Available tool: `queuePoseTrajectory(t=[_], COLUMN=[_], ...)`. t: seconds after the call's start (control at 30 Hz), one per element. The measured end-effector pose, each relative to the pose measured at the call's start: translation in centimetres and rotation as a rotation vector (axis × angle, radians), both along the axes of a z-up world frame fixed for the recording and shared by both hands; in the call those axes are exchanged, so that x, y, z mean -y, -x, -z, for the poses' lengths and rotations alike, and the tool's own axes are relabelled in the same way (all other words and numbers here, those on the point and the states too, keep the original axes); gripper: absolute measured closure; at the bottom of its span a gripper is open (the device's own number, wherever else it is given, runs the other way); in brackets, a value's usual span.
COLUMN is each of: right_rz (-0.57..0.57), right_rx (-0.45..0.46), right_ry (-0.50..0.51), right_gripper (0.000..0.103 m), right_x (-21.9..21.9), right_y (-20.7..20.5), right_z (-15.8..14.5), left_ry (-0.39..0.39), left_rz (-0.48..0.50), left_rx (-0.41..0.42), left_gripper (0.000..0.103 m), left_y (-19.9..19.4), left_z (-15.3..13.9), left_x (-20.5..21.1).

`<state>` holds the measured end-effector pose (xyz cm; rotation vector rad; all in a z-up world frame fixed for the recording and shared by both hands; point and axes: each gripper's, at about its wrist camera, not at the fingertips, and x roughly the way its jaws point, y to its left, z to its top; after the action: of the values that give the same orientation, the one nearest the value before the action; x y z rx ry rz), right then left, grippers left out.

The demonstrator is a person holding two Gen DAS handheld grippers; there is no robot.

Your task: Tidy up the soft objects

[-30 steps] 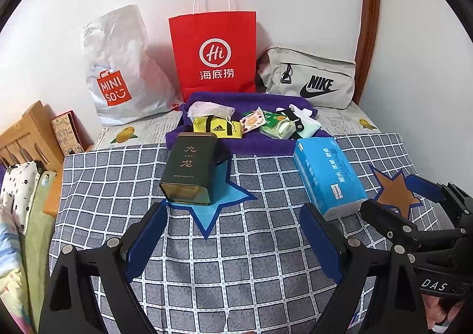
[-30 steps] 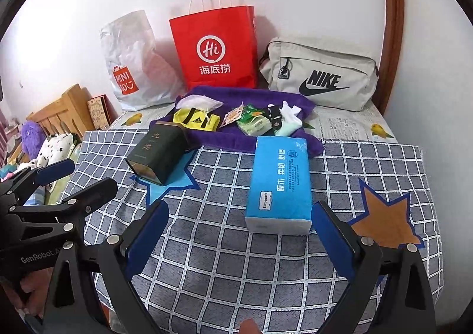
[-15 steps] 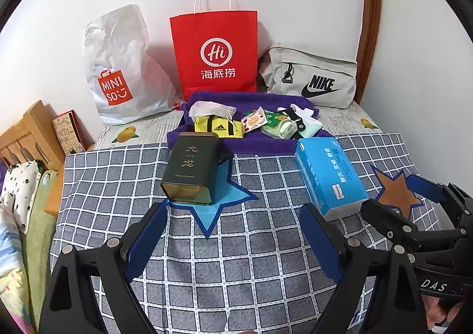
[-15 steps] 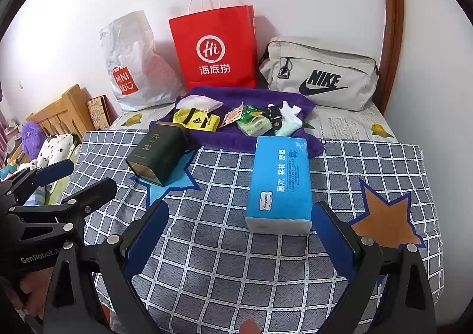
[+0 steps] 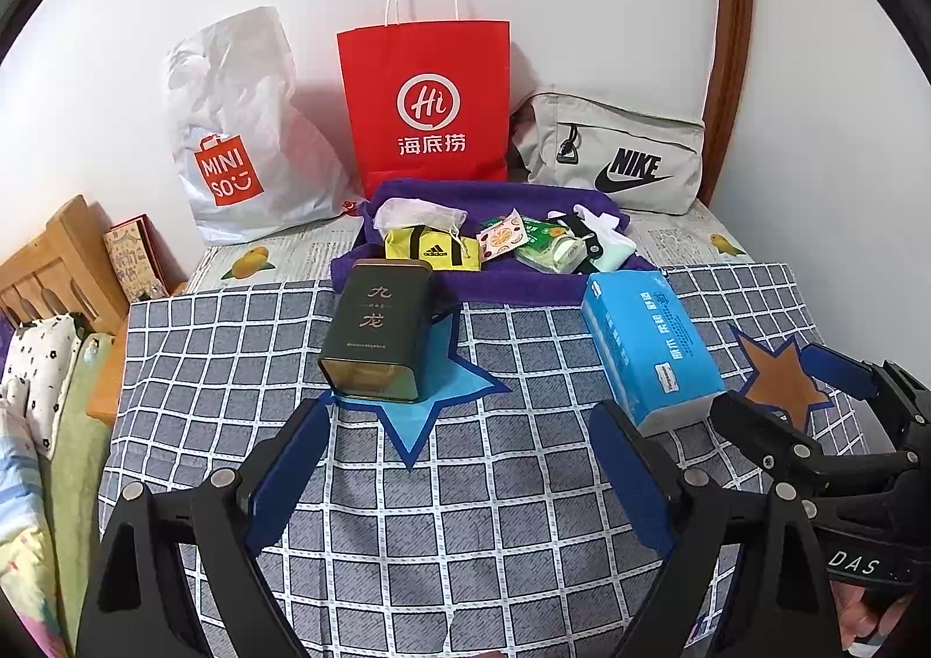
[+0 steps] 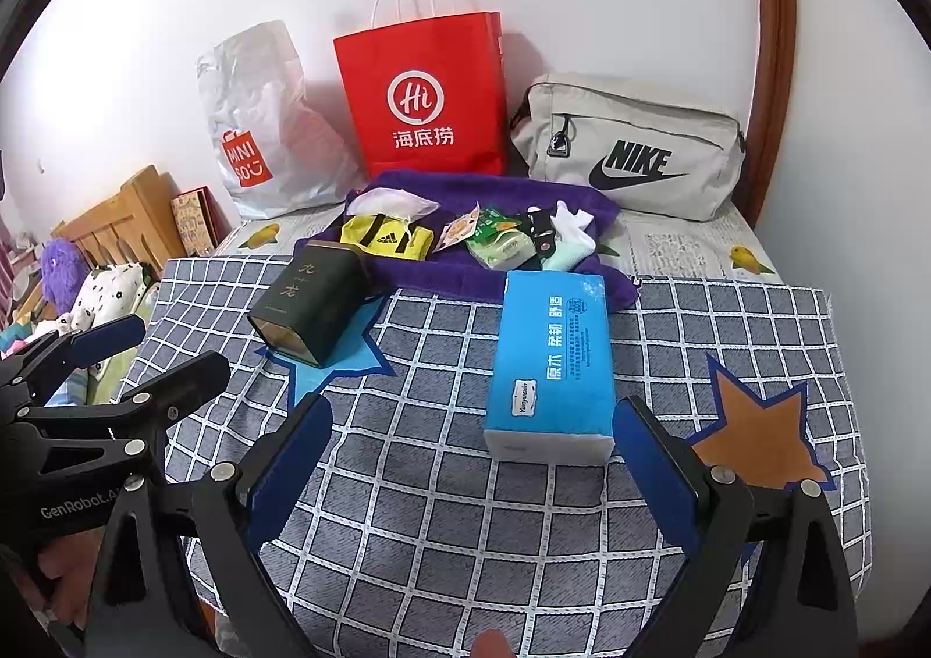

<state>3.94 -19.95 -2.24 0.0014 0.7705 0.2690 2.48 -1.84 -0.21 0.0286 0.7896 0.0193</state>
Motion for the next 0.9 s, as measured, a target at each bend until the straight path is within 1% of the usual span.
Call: queuePoseTrajectory(t=[0.9], right_rz=[-0.003], right_rx=[-0.005], right_ry=[0.000], right_gripper=[0.007], right_x=[-0.03], right_y=[0.02], right_z=[0.22], left_ry=[-0.005], left_rz=[-0.003], left_rx=[-0.006], left_gripper=[0.014], left_y=[0.09], left_z=[0.00], left_x=[0.09])
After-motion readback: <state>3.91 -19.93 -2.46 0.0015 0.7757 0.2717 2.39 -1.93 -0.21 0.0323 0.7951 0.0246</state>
